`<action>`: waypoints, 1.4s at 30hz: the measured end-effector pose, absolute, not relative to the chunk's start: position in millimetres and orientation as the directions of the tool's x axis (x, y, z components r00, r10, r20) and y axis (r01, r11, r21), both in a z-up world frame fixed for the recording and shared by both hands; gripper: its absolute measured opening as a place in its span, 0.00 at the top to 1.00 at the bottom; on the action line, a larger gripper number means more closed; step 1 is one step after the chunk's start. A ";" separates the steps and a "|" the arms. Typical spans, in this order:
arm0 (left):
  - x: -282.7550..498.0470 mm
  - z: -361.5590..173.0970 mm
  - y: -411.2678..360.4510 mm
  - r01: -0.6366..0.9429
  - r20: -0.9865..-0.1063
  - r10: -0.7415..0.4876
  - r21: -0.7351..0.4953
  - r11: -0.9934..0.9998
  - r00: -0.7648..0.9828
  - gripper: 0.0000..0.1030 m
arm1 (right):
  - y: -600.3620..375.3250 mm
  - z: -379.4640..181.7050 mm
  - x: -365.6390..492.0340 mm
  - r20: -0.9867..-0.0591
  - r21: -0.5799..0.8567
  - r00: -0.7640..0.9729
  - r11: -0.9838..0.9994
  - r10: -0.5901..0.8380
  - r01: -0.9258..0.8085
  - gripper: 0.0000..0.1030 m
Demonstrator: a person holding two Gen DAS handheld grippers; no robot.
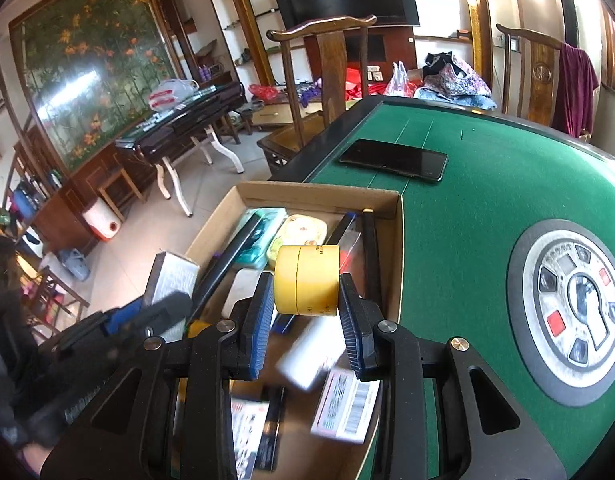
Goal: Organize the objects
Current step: 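Carry the medicine box and yellow tape roll over the tray, then lower the medicine box and tape roll into the tray and open both grippers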
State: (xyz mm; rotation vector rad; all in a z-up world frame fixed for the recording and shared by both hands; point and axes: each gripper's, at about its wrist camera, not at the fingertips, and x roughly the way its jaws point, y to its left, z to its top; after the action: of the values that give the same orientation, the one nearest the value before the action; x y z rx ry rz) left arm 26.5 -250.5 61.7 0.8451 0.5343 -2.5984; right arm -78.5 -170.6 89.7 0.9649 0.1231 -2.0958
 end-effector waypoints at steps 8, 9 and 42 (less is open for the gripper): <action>19.7 61.2 -231.4 0.467 -0.591 -0.310 -0.129 -0.875 -0.744 0.75 | -189.0 85.9 -97.1 -0.677 0.220 -0.386 -0.674 -0.626 0.705 0.69; 19.4 60.3 -230.3 0.473 -0.591 -0.324 -0.113 -0.874 -0.739 0.75 | -190.6 85.3 -98.6 -0.679 0.216 -0.387 -0.673 -0.624 0.707 0.69; 10.3 57.0 -227.4 0.500 -0.583 -0.385 -0.042 -0.865 -0.716 0.75 | -224.1 62.5 -102.2 -0.710 0.192 -0.360 -0.658 -0.605 0.728 0.69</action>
State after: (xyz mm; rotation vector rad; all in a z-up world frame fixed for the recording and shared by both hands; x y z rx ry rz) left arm 10.3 -227.4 57.0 0.7955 0.2705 -2.5202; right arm -102.2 -224.1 62.5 0.9932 0.1964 -2.0710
